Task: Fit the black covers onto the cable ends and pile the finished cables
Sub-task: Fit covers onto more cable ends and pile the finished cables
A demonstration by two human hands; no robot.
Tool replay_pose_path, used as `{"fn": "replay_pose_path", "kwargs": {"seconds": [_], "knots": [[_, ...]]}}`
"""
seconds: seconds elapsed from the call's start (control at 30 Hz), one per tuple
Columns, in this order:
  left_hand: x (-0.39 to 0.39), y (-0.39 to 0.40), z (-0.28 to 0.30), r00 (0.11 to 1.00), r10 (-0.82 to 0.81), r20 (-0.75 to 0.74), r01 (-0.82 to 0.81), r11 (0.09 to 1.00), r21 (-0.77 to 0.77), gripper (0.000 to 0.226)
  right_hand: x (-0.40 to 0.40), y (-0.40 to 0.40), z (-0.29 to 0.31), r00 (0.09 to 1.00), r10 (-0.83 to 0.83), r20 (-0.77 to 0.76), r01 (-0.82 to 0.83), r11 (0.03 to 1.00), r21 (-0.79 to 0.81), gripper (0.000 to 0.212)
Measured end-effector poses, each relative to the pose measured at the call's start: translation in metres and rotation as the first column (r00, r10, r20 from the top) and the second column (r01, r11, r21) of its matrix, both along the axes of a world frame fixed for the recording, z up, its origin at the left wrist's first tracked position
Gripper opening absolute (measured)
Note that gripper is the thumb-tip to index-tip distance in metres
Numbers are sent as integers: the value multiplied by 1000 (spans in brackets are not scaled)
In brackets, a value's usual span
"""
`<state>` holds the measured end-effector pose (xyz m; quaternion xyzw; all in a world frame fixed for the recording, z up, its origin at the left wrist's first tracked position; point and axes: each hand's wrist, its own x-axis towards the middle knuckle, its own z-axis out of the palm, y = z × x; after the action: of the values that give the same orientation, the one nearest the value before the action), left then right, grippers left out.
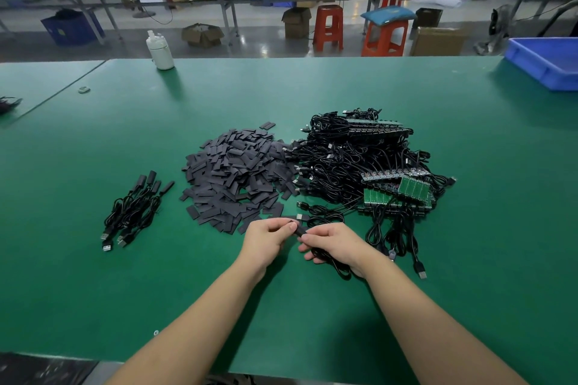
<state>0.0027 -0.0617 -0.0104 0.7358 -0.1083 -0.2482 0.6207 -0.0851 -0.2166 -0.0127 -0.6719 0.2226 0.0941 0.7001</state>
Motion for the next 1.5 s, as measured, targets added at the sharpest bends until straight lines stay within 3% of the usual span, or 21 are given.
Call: {"fn": "replay_pose_path", "kwargs": {"seconds": [0.1, 0.27, 0.37, 0.47, 0.53, 0.57, 0.67, 0.73, 0.8, 0.93, 1.03, 1.23, 1.33, 1.43, 1.5], "knots": [[1, 0, 4, 1000, 8, 18, -8, 999, -33, 12, 2, 3, 3, 999, 15, 30, -15, 1000, -4, 18], [-4, 2, 11, 996, -29, -83, 15, 986, -167, 11, 11, 14, 11, 990, -84, 118, 83, 996, 6, 20], [-5, 6, 13, 998, -49, -29, 44, 985, -168, 15, 14, 20, 11, 986, -80, 144, 96, 989, -112, 18], [9, 21, 17, 994, 45, -99, -62, 982, -181, 16, 12, 17, 12, 990, -85, 116, 121, 931, -344, 18], [26, 40, 20, 995, 78, -68, -83, 993, -80, 18, 5, 9, 6, 990, -106, 98, 142, 829, -541, 16], [36, 51, 21, 997, 75, 14, -75, 996, 45, 18, 1, 6, 2, 989, -117, 91, 148, 786, -600, 14], [75, 88, 18, 941, -25, 337, -142, 876, 460, 16, -9, 1, -11, 987, -114, 110, 158, 766, -623, 10], [101, 109, 13, 884, -56, 465, -277, 739, 615, 15, -13, 1, -15, 989, -78, 124, 138, 781, -609, 10], [127, 124, 9, 860, -60, 506, -364, 622, 693, 22, -14, 1, -16, 990, -51, 128, 120, 780, -614, 9], [173, 138, 11, 873, -176, 456, -359, 401, 843, 29, -14, -1, -13, 993, -5, 116, 76, 784, -616, 9], [199, 140, 9, 864, -204, 460, -381, 332, 863, 30, -15, -1, -12, 991, 9, 132, 76, 776, -626, 10], [218, 140, -3, 883, -38, 469, -427, 354, 832, 27, -17, -3, -13, 990, -20, 140, 102, 782, -615, 12], [223, 143, -6, 872, -49, 487, -448, 319, 835, 24, -16, -4, -13, 992, -6, 128, 86, 778, -622, 11], [219, 137, 0, 807, -119, 578, -553, 192, 811, 26, -14, -5, -14, 993, 0, 117, 74, 776, -626, 11], [213, 125, 8, 731, -104, 674, -646, 210, 734, 26, -14, -5, -13, 995, 14, 104, 56, 764, -643, 11]]}}
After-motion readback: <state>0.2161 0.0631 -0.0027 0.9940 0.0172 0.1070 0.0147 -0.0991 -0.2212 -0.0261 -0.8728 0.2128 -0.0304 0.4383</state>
